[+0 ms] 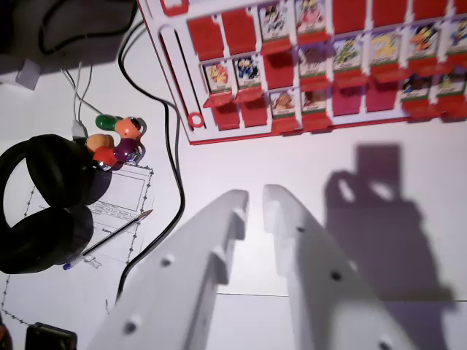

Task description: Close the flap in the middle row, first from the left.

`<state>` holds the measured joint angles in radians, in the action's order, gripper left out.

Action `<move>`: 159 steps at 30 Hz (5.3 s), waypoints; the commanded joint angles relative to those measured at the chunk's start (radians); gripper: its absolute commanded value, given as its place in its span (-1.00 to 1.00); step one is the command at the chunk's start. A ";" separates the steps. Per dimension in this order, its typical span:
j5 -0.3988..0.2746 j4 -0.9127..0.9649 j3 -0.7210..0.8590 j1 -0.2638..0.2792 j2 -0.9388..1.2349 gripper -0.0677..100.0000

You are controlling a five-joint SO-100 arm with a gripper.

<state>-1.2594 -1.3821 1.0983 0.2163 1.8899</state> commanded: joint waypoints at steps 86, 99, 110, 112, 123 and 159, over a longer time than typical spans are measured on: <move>0.318 0.215 -1.049 0.129 -1.362 -0.95; 0.276 0.313 -1.051 0.107 -1.365 -0.95; 0.264 0.327 -1.060 0.097 -1.367 -0.95; 0.267 0.327 -1.060 0.100 -1.362 -0.95; 0.293 0.255 -1.019 0.115 -1.264 -0.95; -0.071 0.341 -0.038 0.017 -0.196 -0.95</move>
<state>-1.2870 -1.0876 0.9971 0.2378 1.4573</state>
